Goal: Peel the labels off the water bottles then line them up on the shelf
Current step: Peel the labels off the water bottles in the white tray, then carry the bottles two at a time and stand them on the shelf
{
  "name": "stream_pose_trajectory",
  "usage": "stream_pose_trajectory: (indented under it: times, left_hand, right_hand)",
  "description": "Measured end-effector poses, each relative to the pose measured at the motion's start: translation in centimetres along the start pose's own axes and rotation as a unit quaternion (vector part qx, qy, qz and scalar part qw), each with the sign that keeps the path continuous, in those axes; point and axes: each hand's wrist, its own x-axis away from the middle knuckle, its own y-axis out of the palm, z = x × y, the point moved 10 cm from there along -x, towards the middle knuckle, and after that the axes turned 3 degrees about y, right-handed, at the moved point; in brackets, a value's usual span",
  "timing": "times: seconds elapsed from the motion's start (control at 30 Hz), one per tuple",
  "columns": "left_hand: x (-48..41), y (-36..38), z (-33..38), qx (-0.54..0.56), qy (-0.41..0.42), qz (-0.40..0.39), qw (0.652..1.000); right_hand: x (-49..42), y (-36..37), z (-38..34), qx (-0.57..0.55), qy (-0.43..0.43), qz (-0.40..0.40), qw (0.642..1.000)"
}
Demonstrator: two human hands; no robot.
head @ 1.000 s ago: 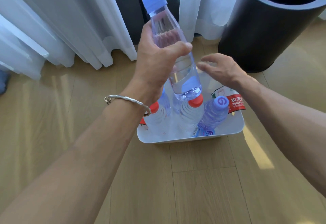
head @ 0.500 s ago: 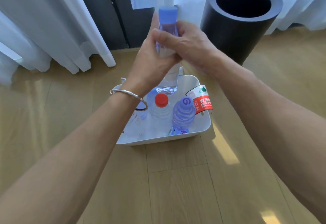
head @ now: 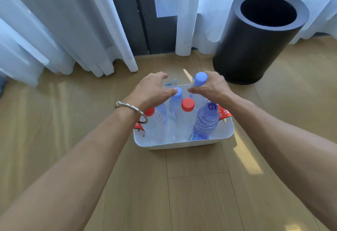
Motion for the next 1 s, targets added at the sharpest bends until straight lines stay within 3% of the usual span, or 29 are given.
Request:
stream_pose_trajectory:
  times: [0.47, 0.7, 0.87, 1.0]
  left_hand:
    - [1.5, 0.6, -3.8, 0.002, -0.016, -0.057, 0.998]
    - [3.6, 0.7, -5.3, 0.096, 0.004, -0.077, 0.992]
    - [4.1, 2.3, -8.3, 0.127, -0.039, -0.112, 0.985]
    - [4.3, 3.8, -8.9, 0.129, -0.027, -0.114, 0.985]
  right_hand:
    - [0.1, 2.7, -1.9, 0.101, -0.028, -0.087, 0.991]
    - [1.3, 2.2, -4.0, 0.114, -0.081, -0.102, 0.985]
    - [3.0, 2.5, -4.8, 0.166, -0.103, -0.156, 0.968]
    - [5.0, 3.5, -4.0, 0.25, -0.081, -0.268, 0.927]
